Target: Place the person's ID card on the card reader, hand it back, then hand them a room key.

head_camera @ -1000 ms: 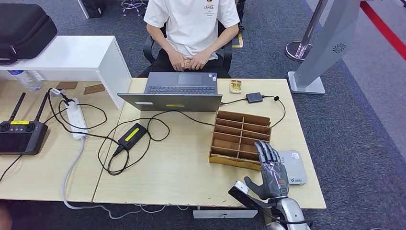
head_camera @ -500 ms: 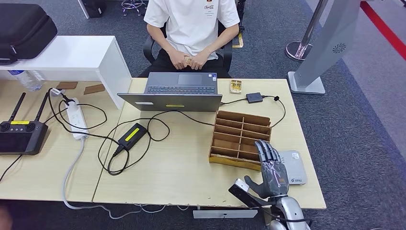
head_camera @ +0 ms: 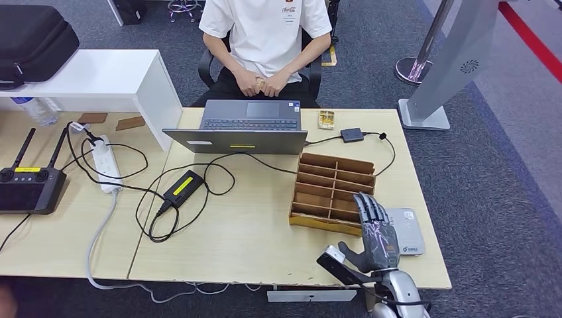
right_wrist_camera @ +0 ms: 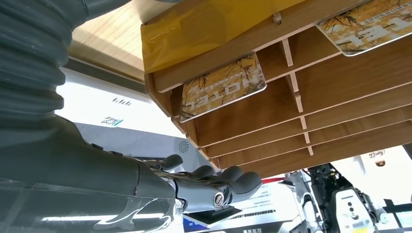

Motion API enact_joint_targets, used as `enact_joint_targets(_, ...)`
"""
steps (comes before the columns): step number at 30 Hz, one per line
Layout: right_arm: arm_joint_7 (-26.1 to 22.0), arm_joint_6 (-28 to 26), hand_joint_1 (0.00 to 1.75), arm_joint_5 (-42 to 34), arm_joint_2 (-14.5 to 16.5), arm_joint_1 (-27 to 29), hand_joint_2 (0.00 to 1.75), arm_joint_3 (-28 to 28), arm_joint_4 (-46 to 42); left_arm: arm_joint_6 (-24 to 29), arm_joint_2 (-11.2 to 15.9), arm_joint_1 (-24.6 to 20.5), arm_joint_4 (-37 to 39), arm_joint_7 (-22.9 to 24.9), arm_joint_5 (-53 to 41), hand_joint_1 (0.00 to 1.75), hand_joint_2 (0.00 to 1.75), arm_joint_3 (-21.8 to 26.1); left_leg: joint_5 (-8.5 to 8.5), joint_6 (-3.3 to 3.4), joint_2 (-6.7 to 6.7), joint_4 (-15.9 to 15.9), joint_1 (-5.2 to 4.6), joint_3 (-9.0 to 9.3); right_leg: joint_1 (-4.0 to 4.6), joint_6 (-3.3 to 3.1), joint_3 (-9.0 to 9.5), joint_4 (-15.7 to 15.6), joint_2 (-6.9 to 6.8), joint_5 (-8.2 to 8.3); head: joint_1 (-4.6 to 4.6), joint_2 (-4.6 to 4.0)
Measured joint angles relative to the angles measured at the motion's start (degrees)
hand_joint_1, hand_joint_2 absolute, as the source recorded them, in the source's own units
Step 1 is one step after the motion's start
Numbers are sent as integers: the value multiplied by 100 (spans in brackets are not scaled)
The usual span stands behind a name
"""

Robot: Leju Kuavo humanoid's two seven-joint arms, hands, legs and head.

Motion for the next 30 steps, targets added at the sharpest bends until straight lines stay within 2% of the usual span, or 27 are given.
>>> enact_joint_targets(30, -53, 27, 0, -81, 99, -163, 175, -1, 168, 4, 2, -3, 0, -31, 80, 0, 175, 143, 0, 0, 0, 0, 1, 0, 0, 0, 0, 0, 0, 0, 0, 0)
